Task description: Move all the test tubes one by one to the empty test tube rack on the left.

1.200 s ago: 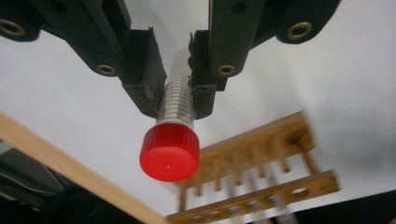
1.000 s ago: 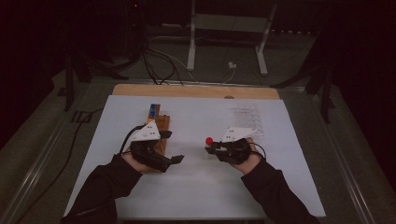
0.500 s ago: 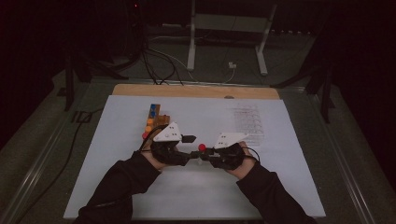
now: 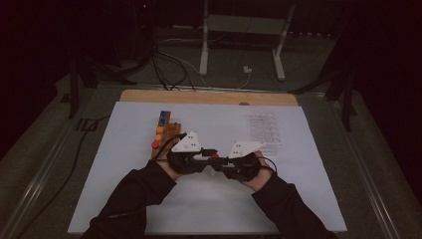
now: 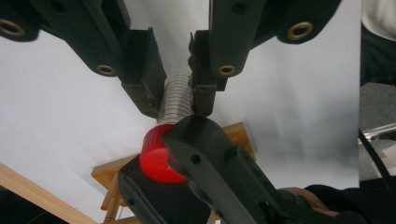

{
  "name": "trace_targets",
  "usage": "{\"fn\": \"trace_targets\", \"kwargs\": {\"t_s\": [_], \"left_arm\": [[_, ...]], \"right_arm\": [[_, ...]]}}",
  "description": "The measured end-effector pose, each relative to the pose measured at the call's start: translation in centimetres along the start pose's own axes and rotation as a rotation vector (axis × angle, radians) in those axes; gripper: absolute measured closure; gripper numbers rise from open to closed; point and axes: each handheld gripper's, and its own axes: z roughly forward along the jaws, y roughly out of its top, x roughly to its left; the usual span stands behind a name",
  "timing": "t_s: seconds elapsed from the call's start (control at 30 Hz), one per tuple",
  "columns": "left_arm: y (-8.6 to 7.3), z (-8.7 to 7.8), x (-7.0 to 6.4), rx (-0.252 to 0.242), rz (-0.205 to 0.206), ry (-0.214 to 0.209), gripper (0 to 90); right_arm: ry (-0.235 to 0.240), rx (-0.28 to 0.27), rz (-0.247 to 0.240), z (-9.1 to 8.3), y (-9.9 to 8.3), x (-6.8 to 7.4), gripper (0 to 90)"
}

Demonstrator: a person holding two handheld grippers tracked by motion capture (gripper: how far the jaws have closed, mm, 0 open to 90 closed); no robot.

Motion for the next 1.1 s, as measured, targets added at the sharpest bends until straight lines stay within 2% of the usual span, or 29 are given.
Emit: {"fn": "trace_targets", "kwargs": {"t_s": [0.1,0.23,0.5,0.6,0.73,0.97,1.1], "left_arm": [[0.2,-0.5,0.3,-0.006,-0.011,0.011,71.8],[0.5,-1.6,0.7,-0.016,-0.014,0.028,71.8],[1.3,-5.1,1.6,-0.038,-0.011,0.102,71.8],[1.2,-6.7,1.9,-0.043,-0.013,0.138,71.8],[1.0,-8.7,2.2,-0.050,-0.023,0.180,71.8],[0.2,-11.5,2.5,-0.054,-0.039,0.239,71.9],[-0.4,-12.7,2.7,-0.050,-0.046,0.264,71.8]], "right_arm": [[0.010,-0.018,0.019,-0.2,-0.1,-0.2,65.4],[-0.006,-0.036,0.025,-0.7,-0.2,-0.5,50.4],[-0.046,-0.068,0.083,-1.6,-0.4,-0.9,13.3],[-0.041,-0.072,0.109,-1.8,-0.6,-1.2,0.7],[-0.040,-0.084,0.134,-2.1,-0.8,-1.8,0.0],[-0.061,-0.099,0.131,-2.5,-0.8,-1.9,0.0],[-0.051,-0.100,0.129,-2.4,-0.8,-1.9,0.0]]}}
